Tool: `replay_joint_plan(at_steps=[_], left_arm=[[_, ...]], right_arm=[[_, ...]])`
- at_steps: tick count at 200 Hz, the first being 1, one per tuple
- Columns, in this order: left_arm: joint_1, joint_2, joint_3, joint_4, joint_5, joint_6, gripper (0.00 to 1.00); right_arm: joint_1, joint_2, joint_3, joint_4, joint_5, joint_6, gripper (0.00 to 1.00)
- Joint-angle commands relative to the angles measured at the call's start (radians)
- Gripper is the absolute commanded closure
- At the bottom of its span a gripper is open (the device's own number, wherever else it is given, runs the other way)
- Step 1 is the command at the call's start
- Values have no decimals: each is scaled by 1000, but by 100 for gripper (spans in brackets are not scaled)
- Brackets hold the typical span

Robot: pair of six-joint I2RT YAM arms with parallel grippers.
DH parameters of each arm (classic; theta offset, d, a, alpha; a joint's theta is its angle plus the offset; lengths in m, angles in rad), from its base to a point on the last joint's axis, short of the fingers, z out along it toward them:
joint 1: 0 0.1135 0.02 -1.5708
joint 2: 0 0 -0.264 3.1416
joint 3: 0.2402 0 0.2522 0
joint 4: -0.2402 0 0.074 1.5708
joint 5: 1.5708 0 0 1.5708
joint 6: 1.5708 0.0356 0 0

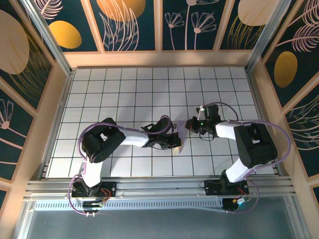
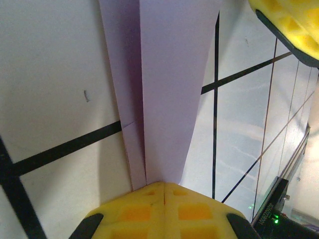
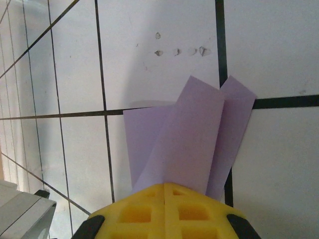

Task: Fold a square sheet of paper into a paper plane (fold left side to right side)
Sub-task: Fold the wing for the fifth time at the center of the table.

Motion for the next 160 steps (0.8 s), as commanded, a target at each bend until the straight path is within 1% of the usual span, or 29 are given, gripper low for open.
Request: replay_joint_plan(at_steps=[1, 71, 86, 105, 127, 145, 160], left_arm=[[-2, 2, -15, -107, -39, 13, 96], [-2, -22, -35, -96, -47, 9, 96], [-2, -36, -38, -87, -46, 8, 94], [-2, -69, -41, -75, -47, 5, 88], [-2, -121, -38, -73, -60, 5, 85], [-1, -143, -19, -86, -58, 11, 85], [-2, -141, -2, -97, -42, 17, 87]], right_arm=[[-1, 30, 32, 15, 7, -30, 100], [-2, 69, 27, -47, 64, -24, 100], [-2, 77, 23, -72, 85, -23, 100], [-2, 83, 15, -100, 105, -20, 100], [-1, 84, 1, -100, 105, -15, 100], [-1, 83, -5, -92, 99, -16, 100], [-1, 82, -7, -93, 97, -15, 100]])
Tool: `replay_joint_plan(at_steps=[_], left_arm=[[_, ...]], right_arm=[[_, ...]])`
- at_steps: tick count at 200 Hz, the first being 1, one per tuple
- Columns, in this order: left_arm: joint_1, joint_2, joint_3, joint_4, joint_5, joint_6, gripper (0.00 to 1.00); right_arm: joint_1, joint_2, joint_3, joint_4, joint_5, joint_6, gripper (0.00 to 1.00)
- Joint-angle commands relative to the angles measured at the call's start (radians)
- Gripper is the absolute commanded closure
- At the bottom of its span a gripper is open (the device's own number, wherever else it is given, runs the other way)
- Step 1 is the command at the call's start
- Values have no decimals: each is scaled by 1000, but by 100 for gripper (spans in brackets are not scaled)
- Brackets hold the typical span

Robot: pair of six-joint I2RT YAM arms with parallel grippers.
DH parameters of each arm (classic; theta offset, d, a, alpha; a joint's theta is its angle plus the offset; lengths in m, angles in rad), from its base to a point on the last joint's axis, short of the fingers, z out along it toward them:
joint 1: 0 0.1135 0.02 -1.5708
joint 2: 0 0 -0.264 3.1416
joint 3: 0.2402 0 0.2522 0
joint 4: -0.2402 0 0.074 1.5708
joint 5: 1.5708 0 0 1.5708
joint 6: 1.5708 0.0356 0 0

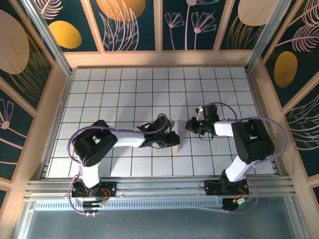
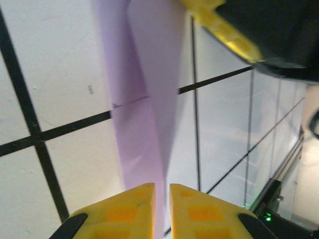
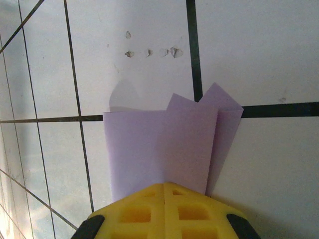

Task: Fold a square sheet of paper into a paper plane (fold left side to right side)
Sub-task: Fold the wing for the fifth time at the center of the table.

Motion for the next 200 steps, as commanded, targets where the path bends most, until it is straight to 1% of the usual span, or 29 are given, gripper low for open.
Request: replay_joint_plan(at_steps=[1, 51, 80, 141, 200], left_arm=[[-2, -29, 27, -52, 7, 10, 87], [-24, 38, 146, -99, 52, 46, 91], [-34, 85, 195, -140, 41, 62, 91], [-34, 128, 206, -213, -32, 74, 92], [-34, 136, 188, -217, -51, 70, 92]], right_arm=[[-2, 30, -26, -76, 67, -3, 100], [0, 28, -25, -87, 75, -2, 100], [3, 29, -23, -98, 84, -5, 100], [11, 29, -11, -123, 99, -16, 100], [17, 32, -3, -142, 113, -27, 100]])
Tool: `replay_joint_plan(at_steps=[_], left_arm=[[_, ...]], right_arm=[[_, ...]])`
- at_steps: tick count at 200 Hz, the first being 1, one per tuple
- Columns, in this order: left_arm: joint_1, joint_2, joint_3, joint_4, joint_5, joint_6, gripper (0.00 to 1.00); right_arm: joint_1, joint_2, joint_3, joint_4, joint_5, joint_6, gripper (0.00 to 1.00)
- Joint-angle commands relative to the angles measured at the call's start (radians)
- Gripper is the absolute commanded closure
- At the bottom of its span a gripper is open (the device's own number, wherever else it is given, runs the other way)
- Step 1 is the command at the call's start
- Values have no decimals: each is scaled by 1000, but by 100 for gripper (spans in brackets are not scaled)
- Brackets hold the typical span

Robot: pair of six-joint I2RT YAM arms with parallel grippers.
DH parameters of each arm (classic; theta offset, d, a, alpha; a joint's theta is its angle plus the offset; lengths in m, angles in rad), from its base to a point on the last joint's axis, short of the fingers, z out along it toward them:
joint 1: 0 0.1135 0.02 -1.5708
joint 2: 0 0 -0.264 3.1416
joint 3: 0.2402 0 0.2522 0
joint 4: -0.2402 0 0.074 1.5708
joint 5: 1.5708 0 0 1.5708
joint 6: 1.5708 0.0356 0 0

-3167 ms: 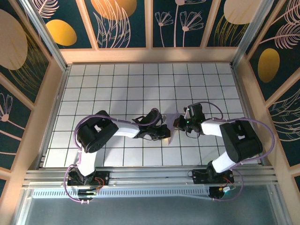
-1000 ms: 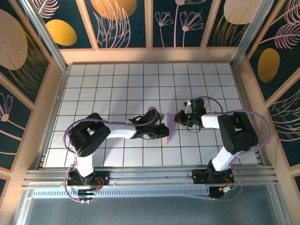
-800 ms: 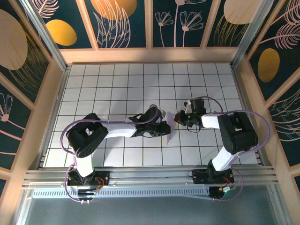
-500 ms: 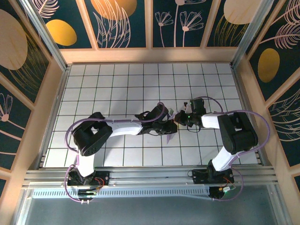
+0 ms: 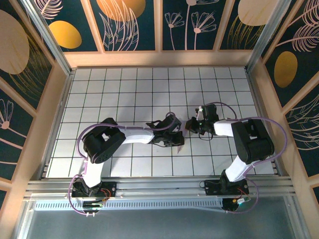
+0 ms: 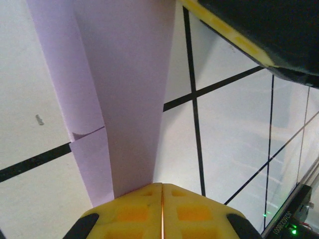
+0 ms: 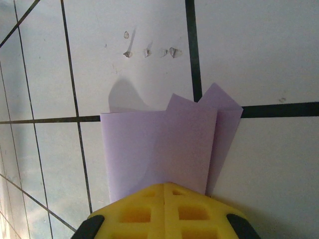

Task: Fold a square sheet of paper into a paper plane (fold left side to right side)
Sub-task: Fold the wing for the fifth time at the center of the table.

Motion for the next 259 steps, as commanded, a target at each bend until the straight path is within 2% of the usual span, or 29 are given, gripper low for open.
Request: replay_joint_plan(at_steps=[1, 259], left_arm=[[1, 10, -1, -33, -18, -2, 92], [1, -25, -77, -7, -46, -29, 92]], right_arm=[[7, 32, -13, -121, 95, -27, 100], [17, 55, 8, -137, 97, -35, 100]])
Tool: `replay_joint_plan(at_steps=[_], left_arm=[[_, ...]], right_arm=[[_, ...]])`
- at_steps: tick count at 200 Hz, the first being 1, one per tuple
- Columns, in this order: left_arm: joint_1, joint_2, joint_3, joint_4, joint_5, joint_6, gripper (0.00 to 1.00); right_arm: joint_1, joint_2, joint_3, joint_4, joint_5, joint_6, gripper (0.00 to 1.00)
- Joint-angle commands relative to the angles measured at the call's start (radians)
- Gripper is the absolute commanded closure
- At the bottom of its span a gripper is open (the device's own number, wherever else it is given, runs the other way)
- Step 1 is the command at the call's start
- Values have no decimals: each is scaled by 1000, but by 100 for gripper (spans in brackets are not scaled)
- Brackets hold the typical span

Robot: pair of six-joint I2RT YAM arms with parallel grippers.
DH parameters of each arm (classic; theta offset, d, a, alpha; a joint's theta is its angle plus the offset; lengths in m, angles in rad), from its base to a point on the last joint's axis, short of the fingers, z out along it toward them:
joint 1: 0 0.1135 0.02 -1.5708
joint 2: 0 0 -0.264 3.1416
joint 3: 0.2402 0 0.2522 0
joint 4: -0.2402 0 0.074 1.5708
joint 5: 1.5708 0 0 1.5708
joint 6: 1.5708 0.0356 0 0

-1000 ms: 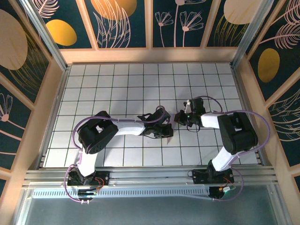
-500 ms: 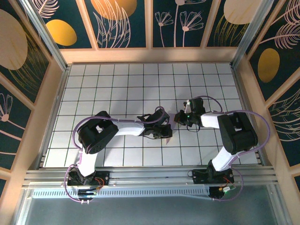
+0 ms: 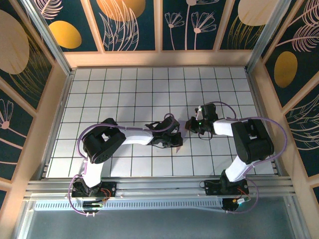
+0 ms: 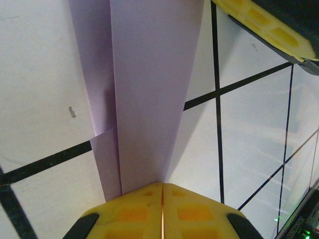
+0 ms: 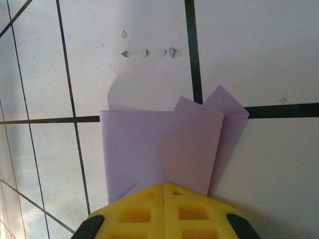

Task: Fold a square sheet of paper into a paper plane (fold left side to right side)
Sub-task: Fold the wing for the fifth time at the center of the table.

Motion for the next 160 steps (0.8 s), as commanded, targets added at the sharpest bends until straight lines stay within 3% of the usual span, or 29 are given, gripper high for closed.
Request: replay_joint_plan(at_steps=[1, 54, 120, 160], left_arm=[[2, -20, -35, -37, -20, -24, 92], [1, -31, -101, -9, -25, -51, 96], [2, -63, -225, 104, 4, -120, 97], [9, -81, -286, 179, 18, -171, 97]], right_arm=[[7, 52, -11, -102, 79, -28, 100], [-8, -42, 14, -26, -74, -11, 100], [3, -204, -107, 10, -116, -11, 100], [71, -213, -149, 40, -132, -12, 100]])
